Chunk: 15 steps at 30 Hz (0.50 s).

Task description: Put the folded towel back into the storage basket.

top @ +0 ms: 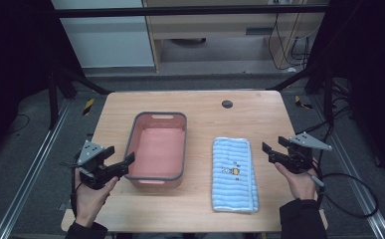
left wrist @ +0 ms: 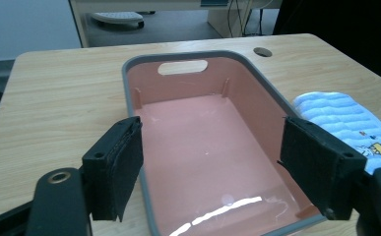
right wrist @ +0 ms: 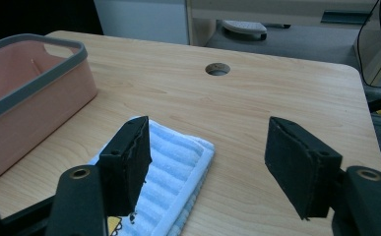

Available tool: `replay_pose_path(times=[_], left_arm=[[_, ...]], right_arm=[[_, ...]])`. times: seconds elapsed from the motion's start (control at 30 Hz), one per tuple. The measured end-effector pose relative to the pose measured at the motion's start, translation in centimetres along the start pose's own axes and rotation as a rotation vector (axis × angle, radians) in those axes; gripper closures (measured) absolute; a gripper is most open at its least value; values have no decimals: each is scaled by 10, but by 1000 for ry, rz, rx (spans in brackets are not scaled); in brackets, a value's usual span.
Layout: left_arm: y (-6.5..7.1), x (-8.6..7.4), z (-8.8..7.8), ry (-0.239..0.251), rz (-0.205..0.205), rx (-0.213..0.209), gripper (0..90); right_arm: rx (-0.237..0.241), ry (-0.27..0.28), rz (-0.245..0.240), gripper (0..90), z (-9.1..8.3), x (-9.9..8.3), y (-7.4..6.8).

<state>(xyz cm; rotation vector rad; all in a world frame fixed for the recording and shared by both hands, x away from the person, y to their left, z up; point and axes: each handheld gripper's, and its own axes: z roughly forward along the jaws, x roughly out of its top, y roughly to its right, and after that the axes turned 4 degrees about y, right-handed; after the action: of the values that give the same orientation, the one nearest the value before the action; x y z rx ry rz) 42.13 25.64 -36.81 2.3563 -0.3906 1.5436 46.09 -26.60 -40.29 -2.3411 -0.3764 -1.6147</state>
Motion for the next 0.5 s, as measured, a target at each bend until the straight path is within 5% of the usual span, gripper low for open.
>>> replay_pose_path(times=[0.5], left_arm=[[44,3,25,-13,55,-68,285]], right_arm=[[10,6,-28,344,4,18,-5]])
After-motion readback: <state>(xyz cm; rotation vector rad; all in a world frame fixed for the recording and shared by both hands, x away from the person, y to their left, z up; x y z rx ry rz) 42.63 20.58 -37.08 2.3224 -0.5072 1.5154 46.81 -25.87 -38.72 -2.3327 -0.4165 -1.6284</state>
